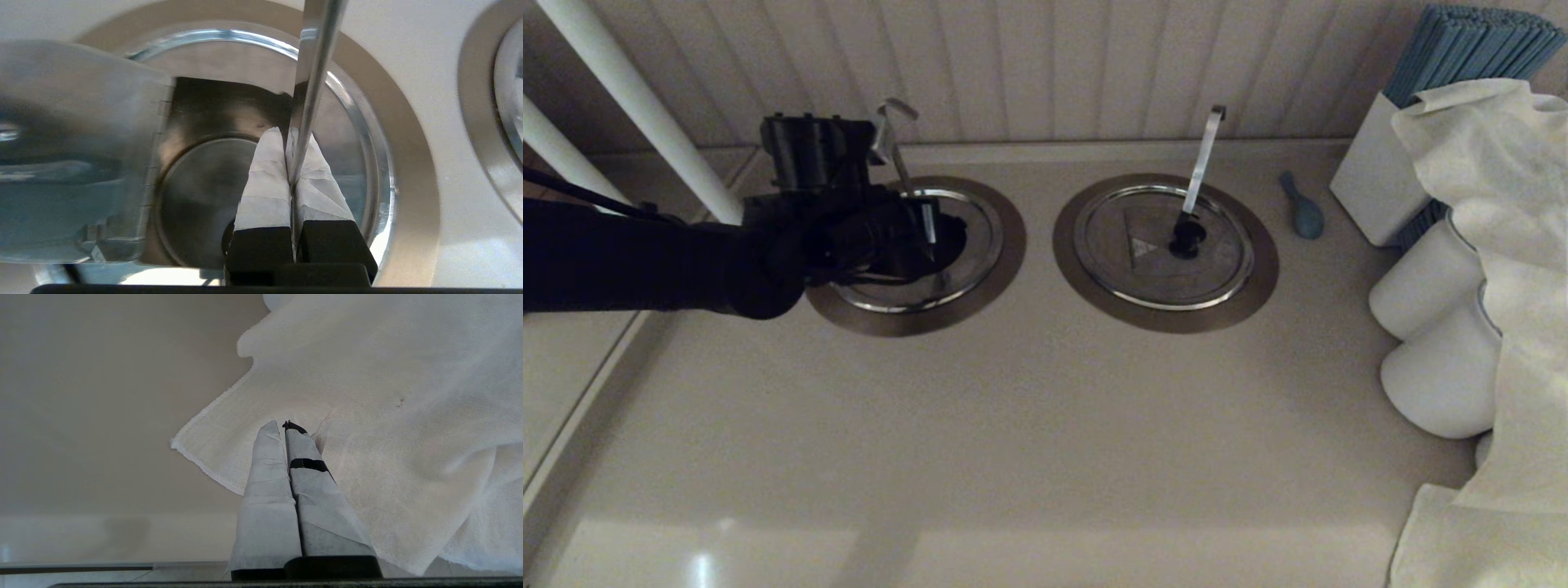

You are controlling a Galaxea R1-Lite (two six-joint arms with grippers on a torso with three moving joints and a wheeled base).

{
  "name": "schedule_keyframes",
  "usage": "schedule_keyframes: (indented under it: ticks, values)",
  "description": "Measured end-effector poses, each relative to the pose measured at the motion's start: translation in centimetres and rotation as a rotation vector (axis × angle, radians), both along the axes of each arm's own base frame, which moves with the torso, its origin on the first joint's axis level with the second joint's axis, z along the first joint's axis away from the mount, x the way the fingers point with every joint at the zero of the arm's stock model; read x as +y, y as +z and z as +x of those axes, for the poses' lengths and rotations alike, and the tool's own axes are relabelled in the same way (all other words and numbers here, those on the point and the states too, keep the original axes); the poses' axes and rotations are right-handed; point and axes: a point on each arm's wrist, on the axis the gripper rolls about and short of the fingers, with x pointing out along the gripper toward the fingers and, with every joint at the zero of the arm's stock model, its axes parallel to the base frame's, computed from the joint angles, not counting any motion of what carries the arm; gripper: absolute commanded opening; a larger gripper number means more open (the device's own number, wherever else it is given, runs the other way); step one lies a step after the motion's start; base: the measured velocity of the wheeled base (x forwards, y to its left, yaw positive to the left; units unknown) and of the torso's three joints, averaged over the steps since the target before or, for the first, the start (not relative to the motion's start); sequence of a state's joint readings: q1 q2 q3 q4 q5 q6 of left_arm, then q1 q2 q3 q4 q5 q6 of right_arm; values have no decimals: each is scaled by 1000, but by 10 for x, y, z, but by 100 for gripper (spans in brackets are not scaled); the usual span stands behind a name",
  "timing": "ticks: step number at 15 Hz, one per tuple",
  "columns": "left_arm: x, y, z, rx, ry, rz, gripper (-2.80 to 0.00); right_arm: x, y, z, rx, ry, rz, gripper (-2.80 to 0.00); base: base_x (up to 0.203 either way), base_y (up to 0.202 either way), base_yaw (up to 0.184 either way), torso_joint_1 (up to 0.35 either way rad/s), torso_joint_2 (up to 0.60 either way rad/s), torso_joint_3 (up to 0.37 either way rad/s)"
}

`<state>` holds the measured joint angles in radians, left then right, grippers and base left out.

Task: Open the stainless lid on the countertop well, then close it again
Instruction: Stir with a spoon

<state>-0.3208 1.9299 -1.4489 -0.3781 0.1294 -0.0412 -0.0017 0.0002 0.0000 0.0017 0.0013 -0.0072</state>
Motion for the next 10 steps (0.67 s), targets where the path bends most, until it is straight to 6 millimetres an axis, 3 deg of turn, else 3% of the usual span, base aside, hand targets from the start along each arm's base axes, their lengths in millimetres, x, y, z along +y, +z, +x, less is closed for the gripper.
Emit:
schedule_keyframes:
  ticks: [5,10]
  values:
    - [27,4,5,-23,68,61,-280,0,0,0,0,0,0,-280,0,0,0,0,0,0]
    - [30,12,17,-86,155,43,-280,0,0,0,0,0,0,-280,0,0,0,0,0,0]
